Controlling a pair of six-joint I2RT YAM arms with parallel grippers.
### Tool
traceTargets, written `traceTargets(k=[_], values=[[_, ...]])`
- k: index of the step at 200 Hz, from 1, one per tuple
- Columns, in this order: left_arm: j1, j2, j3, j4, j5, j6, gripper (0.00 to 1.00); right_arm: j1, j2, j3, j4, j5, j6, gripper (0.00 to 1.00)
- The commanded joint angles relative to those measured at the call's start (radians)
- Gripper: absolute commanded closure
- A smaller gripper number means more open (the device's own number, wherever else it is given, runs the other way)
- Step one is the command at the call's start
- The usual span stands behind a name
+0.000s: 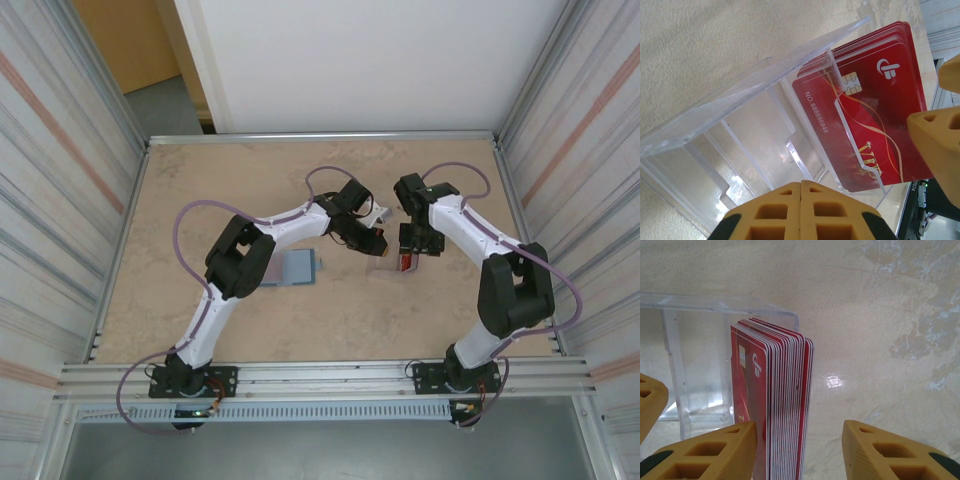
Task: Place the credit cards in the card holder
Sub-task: Pick up the credit card from the storage box.
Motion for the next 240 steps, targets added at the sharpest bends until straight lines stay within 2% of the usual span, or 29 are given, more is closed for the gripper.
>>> traceTargets(k=[1, 78, 161, 182, 240], values=[[-0.007, 0.001, -0.036, -0.042, -0.022, -0.002, 1.00, 0.005, 0.029, 0.003, 0.000, -0.007, -0.004, 0.53], [-0.008, 0.003, -0.038, -0.043, -0.023, 0.001, 1.00, -0.002, -0.006, 0.004, -0.031, 0.010, -0.013, 0.59], [-0.007, 0.006, -0.038, -0.041, -0.025, 0.003, 1.00, -0.007, -0.030, 0.003, -0.042, -0.002, -0.016, 0.70], [-0.007, 0.008, -0.037, -0.042, -0.025, 0.004, 1.00, -0.008, -0.031, -0.001, -0.039, -0.008, -0.018, 0.76], [-0.007, 0.010, -0.037, -0.040, -0.023, -0.001, 1.00, -0.008, -0.029, -0.006, -0.037, -0.007, -0.021, 0.81]])
